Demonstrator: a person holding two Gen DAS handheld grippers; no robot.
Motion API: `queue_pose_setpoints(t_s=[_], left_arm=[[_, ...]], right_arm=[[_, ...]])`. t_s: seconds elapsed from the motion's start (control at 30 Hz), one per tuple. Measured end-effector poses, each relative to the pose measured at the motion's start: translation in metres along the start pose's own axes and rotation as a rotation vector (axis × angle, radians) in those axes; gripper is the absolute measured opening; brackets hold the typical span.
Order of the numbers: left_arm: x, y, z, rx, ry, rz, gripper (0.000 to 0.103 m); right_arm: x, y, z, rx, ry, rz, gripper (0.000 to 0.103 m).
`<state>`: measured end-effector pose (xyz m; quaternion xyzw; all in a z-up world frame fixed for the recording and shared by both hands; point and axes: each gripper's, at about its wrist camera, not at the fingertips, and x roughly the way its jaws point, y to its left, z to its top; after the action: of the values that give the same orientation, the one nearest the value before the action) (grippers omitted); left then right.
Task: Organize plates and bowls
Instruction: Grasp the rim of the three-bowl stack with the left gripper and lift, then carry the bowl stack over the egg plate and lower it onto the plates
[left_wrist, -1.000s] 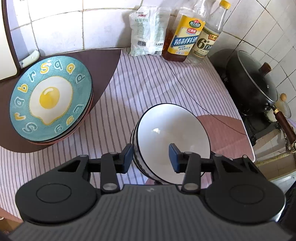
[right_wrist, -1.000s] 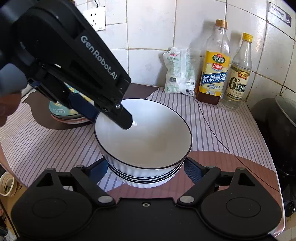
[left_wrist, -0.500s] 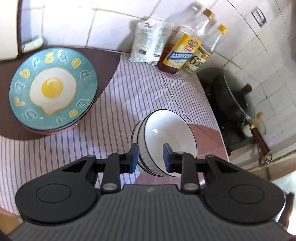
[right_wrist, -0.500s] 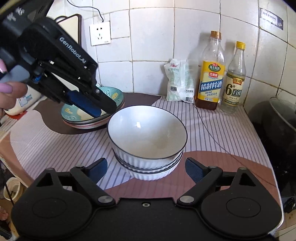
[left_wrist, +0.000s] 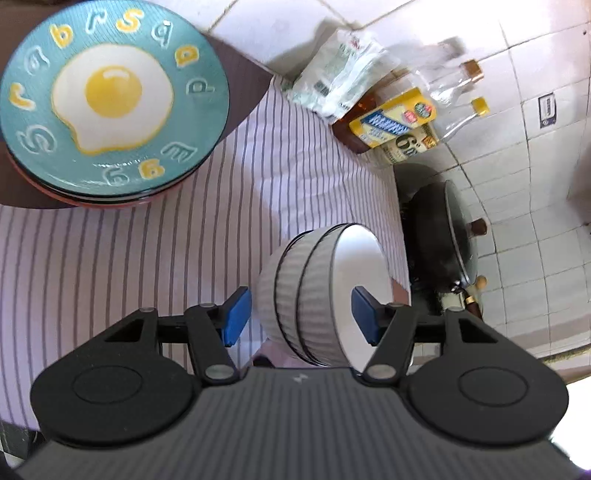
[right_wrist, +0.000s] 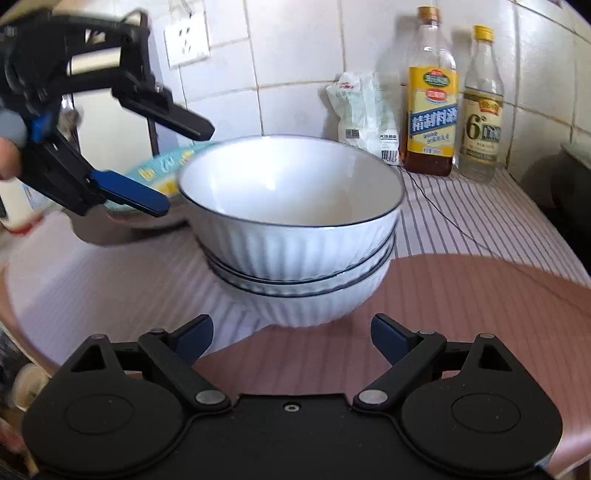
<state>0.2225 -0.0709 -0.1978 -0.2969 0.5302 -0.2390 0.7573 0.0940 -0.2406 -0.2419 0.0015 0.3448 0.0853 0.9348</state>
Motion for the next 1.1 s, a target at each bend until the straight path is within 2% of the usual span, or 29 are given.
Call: queue_pose_setpoints(t_s=[0.07, 0.2, 0.3, 0.37, 0.5, 0.77, 0.93, 1.1], left_arm=[[0.009, 0.004, 0.000, 0.006, 0.011, 0.015, 0.059], [0.022, 0.010, 0.000, 0.003, 0.035, -0.006, 0.056], [0.028, 0.001, -0.001, 0.088, 0.044, -0.009, 0.046], [0.031, -0.006, -0.001, 0.133, 0.042, -0.004, 0.044], [0.034, -0.015, -0.003, 0.209, 0.027, 0.055, 0.040], [0.047, -0.016, -0.003, 0.231, 0.032, 0.110, 0.036], [0.052, -0.010, -0.003, 0.191, 0.033, 0.097, 0.037], [0.052, -0.010, -0.003, 0.212, 0.044, 0.092, 0.036]], right_arm=[[0.005, -0.001, 0.000, -0.011, -0.028, 0.005, 0.095], [0.014, -0.005, 0.003, 0.016, -0.066, -0.012, 0.095], [0.015, -0.009, 0.005, 0.032, -0.073, -0.002, 0.096], [0.015, -0.009, 0.005, 0.030, -0.078, -0.004, 0.096], [0.016, -0.013, 0.007, 0.027, -0.082, 0.011, 0.098], [0.024, -0.016, 0.010, 0.027, -0.086, 0.028, 0.100], [0.024, -0.015, 0.009, 0.026, -0.087, 0.026, 0.100], [0.024, -0.016, 0.008, 0.024, -0.091, 0.030, 0.100]])
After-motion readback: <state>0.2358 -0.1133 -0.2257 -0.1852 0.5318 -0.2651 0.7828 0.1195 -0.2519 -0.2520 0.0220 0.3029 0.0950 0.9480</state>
